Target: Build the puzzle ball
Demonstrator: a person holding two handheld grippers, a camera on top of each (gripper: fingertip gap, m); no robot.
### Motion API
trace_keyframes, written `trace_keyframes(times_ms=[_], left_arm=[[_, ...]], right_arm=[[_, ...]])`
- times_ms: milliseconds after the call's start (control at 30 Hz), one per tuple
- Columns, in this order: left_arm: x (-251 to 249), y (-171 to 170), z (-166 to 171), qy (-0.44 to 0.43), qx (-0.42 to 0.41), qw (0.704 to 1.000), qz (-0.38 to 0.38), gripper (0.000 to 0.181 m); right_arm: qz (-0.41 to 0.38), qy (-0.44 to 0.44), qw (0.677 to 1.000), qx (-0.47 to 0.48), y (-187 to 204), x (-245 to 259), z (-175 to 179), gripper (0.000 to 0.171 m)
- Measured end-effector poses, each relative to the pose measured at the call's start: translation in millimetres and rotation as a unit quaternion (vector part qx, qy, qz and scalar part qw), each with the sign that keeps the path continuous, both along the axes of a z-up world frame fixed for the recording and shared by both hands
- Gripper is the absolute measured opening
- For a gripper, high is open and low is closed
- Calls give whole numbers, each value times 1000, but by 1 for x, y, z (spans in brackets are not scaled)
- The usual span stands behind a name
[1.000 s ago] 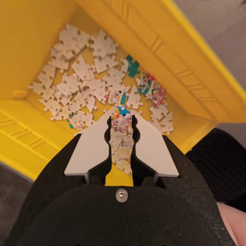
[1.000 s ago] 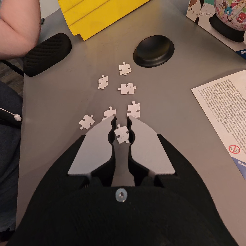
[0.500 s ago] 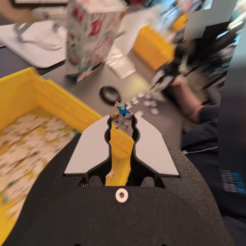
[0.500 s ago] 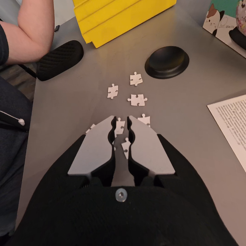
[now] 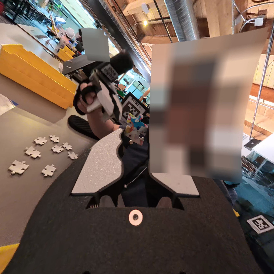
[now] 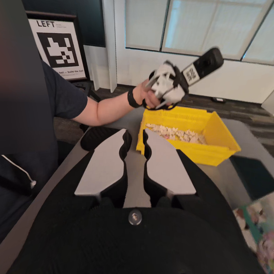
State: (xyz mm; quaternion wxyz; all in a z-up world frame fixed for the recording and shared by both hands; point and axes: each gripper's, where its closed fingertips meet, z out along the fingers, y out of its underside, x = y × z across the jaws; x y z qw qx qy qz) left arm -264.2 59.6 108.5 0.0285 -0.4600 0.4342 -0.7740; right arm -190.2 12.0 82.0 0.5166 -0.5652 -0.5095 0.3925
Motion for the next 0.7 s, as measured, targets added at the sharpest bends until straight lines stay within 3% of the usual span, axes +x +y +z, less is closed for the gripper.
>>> trace_keyframes(times_ms=[133,233,400,500,600,700], left_arm=[[4,-16,-3,13,2,999,-34,28],[8,-22,-11,34,4,998,-49,28],[12,-25,-19,51,3,997,-60,28],[13,-24,-21,55,10,997,-57,29],[13,-20,-22,61,25,997,-40,28],[13,0,-17,51,72,995,39,26]], right_arm=[[27,0,998,48,18,-26,37,20],[49,-31,995,79,28,-42,45,20],[78,-130,983,103,38,-61,24,20],[91,-164,978,91,37,-66,8,4],[78,-147,983,72,40,-66,6,3],[30,-89,995,19,55,-61,10,3]])
